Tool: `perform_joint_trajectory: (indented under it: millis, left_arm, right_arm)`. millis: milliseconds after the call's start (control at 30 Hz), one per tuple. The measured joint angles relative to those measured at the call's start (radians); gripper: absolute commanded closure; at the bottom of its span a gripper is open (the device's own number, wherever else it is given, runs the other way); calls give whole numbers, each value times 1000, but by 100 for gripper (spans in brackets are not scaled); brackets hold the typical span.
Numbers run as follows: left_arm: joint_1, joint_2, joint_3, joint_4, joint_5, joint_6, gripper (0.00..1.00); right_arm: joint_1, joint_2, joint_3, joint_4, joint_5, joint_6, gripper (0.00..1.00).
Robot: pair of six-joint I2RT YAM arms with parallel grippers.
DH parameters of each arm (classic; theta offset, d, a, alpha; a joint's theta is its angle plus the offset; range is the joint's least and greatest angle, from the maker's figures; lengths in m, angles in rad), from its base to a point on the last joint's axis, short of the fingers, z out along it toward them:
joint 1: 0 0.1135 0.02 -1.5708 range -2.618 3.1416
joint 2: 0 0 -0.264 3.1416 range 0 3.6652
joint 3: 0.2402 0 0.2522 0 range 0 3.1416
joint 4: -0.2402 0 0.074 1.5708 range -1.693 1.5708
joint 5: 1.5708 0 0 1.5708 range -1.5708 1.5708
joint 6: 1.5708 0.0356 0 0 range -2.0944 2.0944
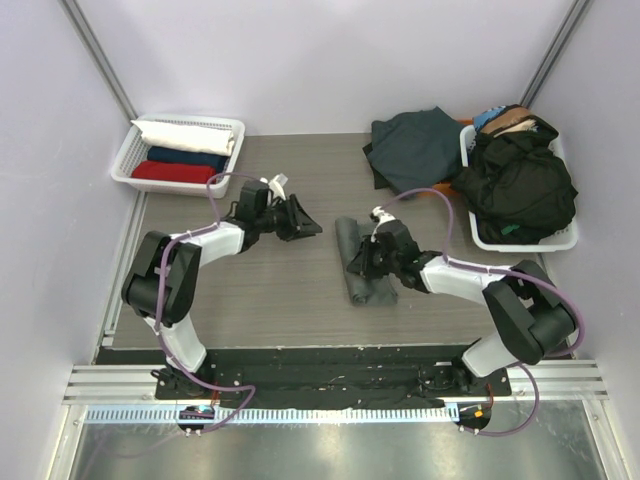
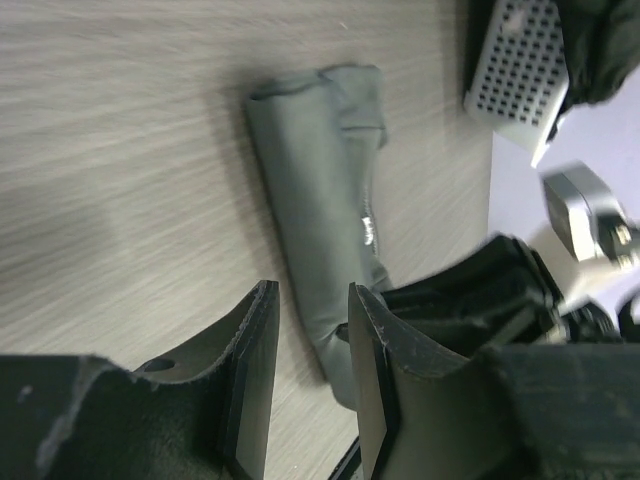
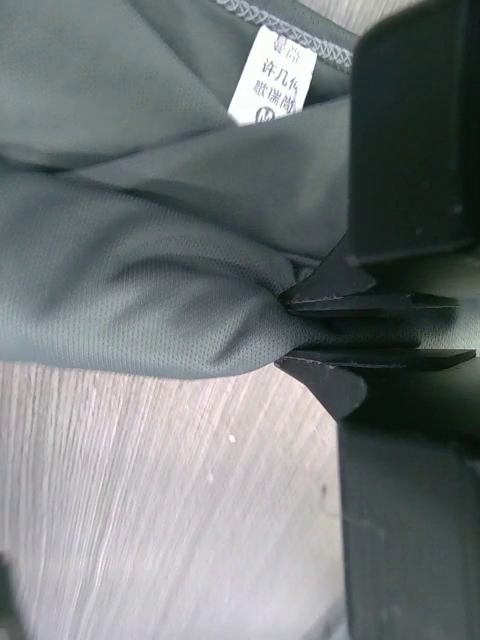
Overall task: Roll the t-shirts
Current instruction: Roll the T-shirt to the center of the board.
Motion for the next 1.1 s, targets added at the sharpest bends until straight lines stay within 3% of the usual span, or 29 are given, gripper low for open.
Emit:
perform_joint_trajectory:
  millis: [133,400,833,1100]
  left_arm:
    - [-63,20,10,25,-5,5,62]
    - [-145,106,88,47,-14,28,63]
    - [-214,230,182,61,-28,54,64]
    - [-240,275,235,58,-30,66,65]
  right_arm:
    - [-104,-10,-134,209,-196,118,96]
    - [-199,43,-322,555,-428,323,96]
    - [-307,538,-426,1331,-675,768,96]
    - [-309,587,-432,1434,-685,803,96]
